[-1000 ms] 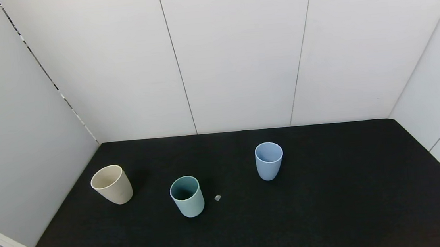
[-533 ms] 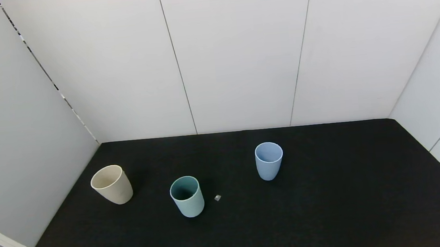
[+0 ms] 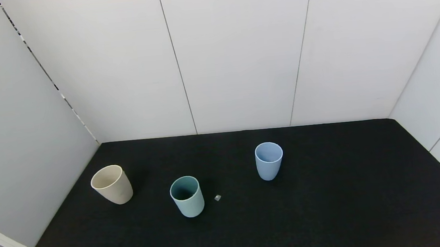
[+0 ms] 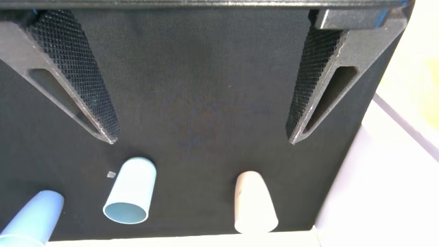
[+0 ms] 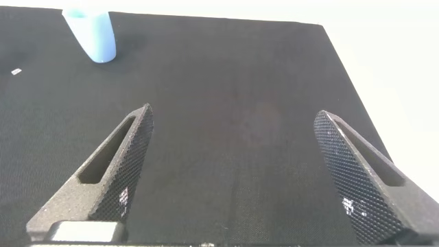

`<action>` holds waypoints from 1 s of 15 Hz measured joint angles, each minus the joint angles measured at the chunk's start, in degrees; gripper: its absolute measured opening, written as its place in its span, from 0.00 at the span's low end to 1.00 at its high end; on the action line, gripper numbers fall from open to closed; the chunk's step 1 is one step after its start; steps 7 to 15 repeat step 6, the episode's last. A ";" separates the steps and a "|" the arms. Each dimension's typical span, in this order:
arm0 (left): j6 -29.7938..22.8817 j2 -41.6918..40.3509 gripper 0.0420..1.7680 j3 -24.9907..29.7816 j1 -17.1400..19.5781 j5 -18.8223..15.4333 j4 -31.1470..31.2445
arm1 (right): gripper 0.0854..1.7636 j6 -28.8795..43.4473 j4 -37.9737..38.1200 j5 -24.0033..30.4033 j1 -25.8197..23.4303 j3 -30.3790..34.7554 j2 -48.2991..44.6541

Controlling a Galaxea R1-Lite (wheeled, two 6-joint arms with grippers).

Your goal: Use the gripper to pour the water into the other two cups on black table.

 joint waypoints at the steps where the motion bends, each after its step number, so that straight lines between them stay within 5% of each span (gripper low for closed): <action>1: -0.04 0.00 0.97 0.00 0.00 0.02 0.02 | 0.97 0.02 0.00 0.00 0.00 0.00 0.00; 15: -0.20 0.00 0.97 0.00 0.00 0.02 0.02 | 0.97 0.00 0.00 -0.02 0.00 0.00 0.00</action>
